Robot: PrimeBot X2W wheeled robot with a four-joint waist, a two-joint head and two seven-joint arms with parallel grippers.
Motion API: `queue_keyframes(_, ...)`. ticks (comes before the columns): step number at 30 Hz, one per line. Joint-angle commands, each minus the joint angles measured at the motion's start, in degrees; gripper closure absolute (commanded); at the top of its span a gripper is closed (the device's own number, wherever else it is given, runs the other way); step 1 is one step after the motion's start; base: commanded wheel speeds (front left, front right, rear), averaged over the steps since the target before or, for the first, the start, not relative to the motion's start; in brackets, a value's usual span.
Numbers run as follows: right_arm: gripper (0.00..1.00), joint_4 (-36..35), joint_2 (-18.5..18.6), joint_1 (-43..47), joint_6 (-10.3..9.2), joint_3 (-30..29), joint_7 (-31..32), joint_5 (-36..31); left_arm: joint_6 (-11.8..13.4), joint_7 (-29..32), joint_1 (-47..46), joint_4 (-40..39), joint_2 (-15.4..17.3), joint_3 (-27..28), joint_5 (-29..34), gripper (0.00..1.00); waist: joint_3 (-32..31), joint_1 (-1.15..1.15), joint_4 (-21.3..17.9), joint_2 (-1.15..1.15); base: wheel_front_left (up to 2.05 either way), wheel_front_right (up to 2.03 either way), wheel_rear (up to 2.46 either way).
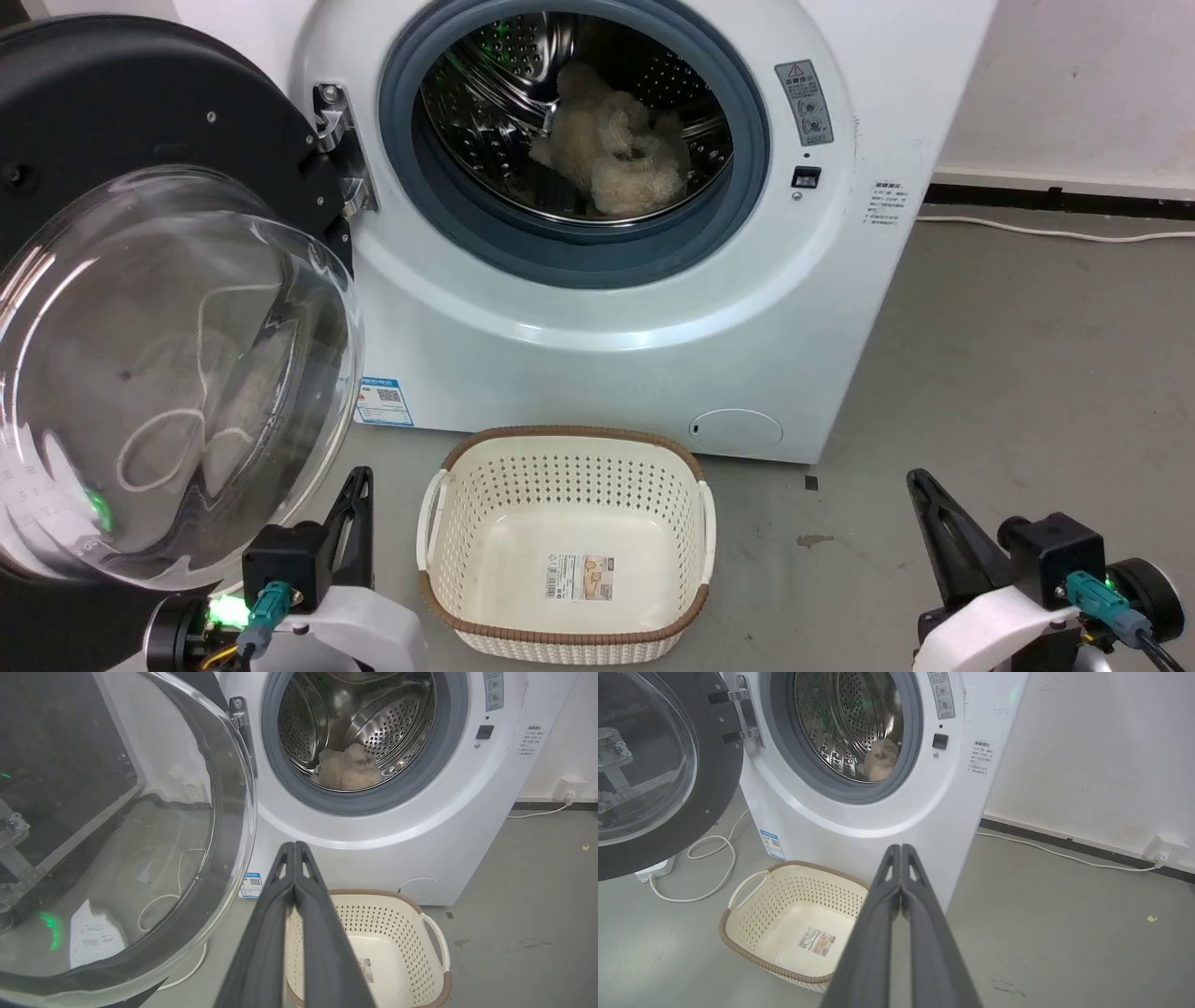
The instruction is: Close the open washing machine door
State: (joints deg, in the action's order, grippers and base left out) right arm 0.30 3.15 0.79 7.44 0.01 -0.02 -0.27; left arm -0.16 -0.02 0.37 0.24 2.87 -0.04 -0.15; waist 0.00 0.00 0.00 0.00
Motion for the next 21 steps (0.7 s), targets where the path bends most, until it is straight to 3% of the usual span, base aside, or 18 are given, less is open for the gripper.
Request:
queue_keyframes(1,1.00,-0.3,-0.3,-0.8,0.05,0.0,0.0,0.3,0.2,0.0,-0.4,-0.2,0.0,0.0,0.1,1.00,0.0,0.00,0.0,0.00,0.00,0.00,0.00)
queue_keyframes(15,1.00,-0.3,-0.3,-0.8,0.05,0.0,0.0,0.3,0.2,0.0,-0.4,-0.2,0.0,0.0,0.1,1.00,0.0,0.00,0.0,0.00,0.00,0.00,0.00)
queue_keyframes(16,0.00,0.0,0.0,0.0,0.00,0.0,0.0,0.0,0.0,0.0,0.0,0.0,0.0,0.0,0.0,0.00,0.0,0.00,0.0,0.00,0.00,0.00,0.00)
queue_keyframes(18,0.00,0.1,0.0,0.0,0.00,0.0,0.0,0.0,0.0,0.0,0.0,0.0,0.0,0.0,0.0,0.00,0.0,0.00,0.0,0.00,0.00,0.00,0.00)
queue_keyframes(19,1.00,0.1,0.0,0.0,0.00,0.0,0.0,0.0,0.0,0.0,0.0,0.0,0.0,0.0,0.0,1.00,0.0,0.00,0.0,0.00,0.00,0.00,0.00)
queue_keyframes(20,0.00,0.1,0.0,0.0,0.00,0.0,0.0,0.0,0.0,0.0,0.0,0.0,0.0,0.0,0.0,0.00,0.0,0.00,0.0,0.00,0.00,0.00,0.00)
queue_keyframes(21,0.00,0.1,0.0,0.1,0.00,0.0,-0.1,0.1,0.0,-0.1,0.0,0.1,0.0,-0.1,0.0,0.00,0.0,0.00,0.0,0.00,0.00,0.00,0.00)
